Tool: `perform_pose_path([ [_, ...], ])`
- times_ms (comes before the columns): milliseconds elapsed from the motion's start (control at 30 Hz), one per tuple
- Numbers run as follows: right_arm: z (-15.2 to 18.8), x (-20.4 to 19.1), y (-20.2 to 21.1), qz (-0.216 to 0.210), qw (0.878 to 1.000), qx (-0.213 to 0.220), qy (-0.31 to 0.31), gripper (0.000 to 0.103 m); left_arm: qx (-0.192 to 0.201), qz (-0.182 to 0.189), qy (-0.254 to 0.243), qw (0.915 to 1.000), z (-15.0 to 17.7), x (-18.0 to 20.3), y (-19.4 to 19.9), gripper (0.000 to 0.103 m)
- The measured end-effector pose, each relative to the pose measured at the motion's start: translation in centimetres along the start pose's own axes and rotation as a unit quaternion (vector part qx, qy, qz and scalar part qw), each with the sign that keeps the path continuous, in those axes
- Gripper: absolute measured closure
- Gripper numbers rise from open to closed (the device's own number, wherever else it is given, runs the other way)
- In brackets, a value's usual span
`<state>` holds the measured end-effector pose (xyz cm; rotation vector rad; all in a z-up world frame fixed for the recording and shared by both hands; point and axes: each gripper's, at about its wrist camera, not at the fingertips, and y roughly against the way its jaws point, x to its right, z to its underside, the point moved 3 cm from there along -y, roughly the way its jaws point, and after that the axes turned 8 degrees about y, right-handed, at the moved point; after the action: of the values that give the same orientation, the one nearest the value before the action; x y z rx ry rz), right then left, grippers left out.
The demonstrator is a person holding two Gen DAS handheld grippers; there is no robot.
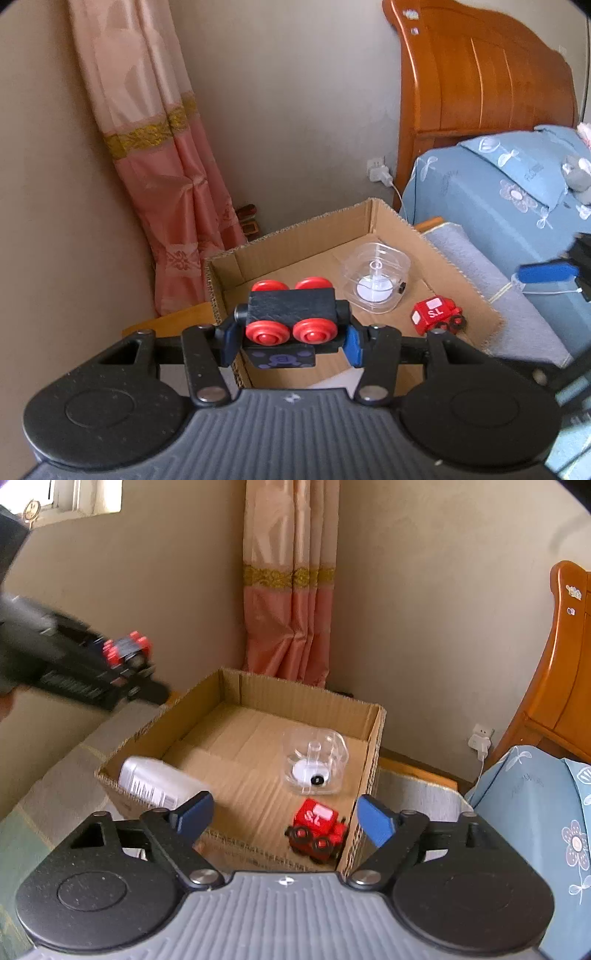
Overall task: Organize rigid objects
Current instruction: 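Carry the cart and train into the cardboard box and release both, then move both tools back toward the grey figure and the capsule bottle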
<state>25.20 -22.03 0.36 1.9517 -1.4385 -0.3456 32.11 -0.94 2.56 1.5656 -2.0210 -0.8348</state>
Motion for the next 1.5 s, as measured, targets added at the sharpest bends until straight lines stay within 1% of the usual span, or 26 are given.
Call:
perform_pose_path([
  [67,0.2,-0.3,0.4,0.002,1.000,-0.004,0.004,0.010,-0.012,-0.001,-0.003,0.9999,-0.4,0.0,-1.2,0.051],
  [167,0.3,-0.6,1.1,0.005,1.000,-0.003,0.012,0.010,-0.032,-0.005,-0.002,0.9995,-1.1,-0.2,-3.3,0.051],
  [333,0.3,-0.5,2.1,0.003,1.000,0.002,0.015,0.010,-0.034,-0.020,0.012,0.9991,-2.3,-0.9,-5.3,0.050],
  [367,0.3,-0.5,2.2,0.005,1.000,0.003,0.016,0.010,-0.030,-0.022,0.014,0.9992,-2.5,-1.0,-5.6,0.045],
  [400,0.3,-0.4,2.3,0.006,1.000,0.004,0.016,0.010,-0.021,-0.027,0.017,0.9993,-2.7,-1.1,-5.7,0.027],
  [467,0.4,-0.3,2.3,0.003,1.000,0.005,0.010,0.008,0.001,-0.047,0.025,0.9986,-3.1,-1.4,-5.7,0.009],
  [533,0.7,-0.3,2.3,0.000,1.000,0.006,0.003,0.007,0.021,-0.057,0.029,0.9977,-3.0,-1.5,-5.1,0.009],
  [633,1.1,-0.4,2.4,-0.002,1.000,0.005,-0.001,0.006,0.014,-0.044,0.030,0.9985,-2.6,-1.6,-4.5,0.009],
  [867,2.0,-1.6,3.1,-0.009,1.000,0.003,-0.012,0.003,0.021,-0.032,0.017,0.9991,-1.0,-1.2,-1.6,0.009],
  [1100,2.7,-2.9,4.7,-0.014,1.000,0.009,-0.019,0.000,0.027,-0.023,0.008,0.9993,1.0,-0.8,1.0,0.009],
  [1200,3.1,-3.4,5.2,-0.013,1.000,0.011,-0.024,0.000,0.026,-0.015,0.005,0.9995,2.2,-0.5,2.1,0.009],
  [1333,4.1,-3.7,5.7,-0.011,0.999,0.010,-0.040,0.000,0.033,-0.018,-0.005,0.9993,4.3,0.0,3.7,0.008],
  [1400,4.8,-3.7,5.6,-0.010,0.999,0.004,-0.054,0.000,0.027,-0.018,-0.007,0.9994,5.4,0.2,4.3,0.008],
  [1500,5.8,-3.8,5.3,-0.009,0.998,-0.008,-0.069,0.000,0.011,-0.030,-0.004,0.9995,6.9,0.5,4.8,0.008],
])
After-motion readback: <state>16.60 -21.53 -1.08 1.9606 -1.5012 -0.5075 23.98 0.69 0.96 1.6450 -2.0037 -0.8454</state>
